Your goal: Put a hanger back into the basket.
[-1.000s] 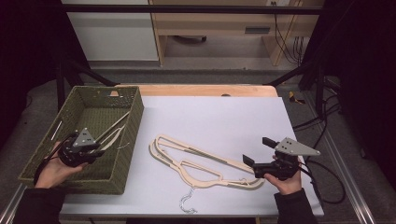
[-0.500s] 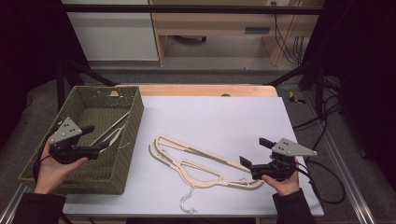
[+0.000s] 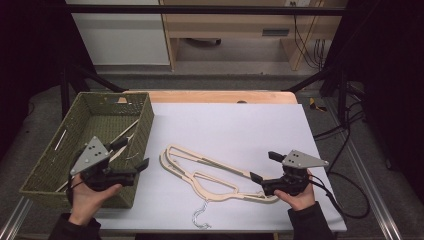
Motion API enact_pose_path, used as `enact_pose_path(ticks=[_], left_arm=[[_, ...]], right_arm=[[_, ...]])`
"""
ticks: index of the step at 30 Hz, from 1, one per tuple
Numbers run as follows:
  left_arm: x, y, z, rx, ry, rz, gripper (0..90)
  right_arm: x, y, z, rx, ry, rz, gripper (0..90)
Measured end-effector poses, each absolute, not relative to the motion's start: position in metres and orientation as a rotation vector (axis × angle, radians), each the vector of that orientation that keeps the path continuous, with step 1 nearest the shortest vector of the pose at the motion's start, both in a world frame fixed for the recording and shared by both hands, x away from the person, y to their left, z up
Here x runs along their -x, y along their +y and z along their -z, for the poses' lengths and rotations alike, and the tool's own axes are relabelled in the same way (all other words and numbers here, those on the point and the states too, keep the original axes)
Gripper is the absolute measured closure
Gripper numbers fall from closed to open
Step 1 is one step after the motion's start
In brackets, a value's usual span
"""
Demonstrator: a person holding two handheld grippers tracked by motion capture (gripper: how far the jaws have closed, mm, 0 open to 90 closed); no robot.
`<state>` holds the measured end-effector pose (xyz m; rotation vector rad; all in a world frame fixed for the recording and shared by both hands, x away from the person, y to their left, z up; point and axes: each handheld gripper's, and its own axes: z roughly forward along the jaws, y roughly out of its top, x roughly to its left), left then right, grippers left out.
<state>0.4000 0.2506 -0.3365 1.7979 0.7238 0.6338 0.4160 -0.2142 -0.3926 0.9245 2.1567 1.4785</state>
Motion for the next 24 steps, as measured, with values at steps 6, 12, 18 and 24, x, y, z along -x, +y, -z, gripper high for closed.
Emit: enact_pose_path(ticks=[6, 12, 18, 24], left_arm=[[-0.396, 0.224, 0.356, -1.79, 0.718, -0.564, 10.5], [-0.393, 0.205, 0.375, -1.825, 0.737, -0.518, 10.9], [-0.389, 0.18, 0.395, -1.873, 0.758, -0.486, 11.1], [-0.385, 0.156, 0.418, -1.942, 0.738, -0.458, 14.3]], right_arm=[[-0.416, -0.208, 0.397, -0.897, 2.209, -1.459, 9.3], [-0.417, -0.203, 0.401, -0.887, 2.239, -1.445, 10.0], [-0.416, -0.204, 0.4, -0.887, 2.226, -1.443, 9.1], [-0.416, -0.206, 0.398, -0.89, 2.206, -1.456, 9.0]])
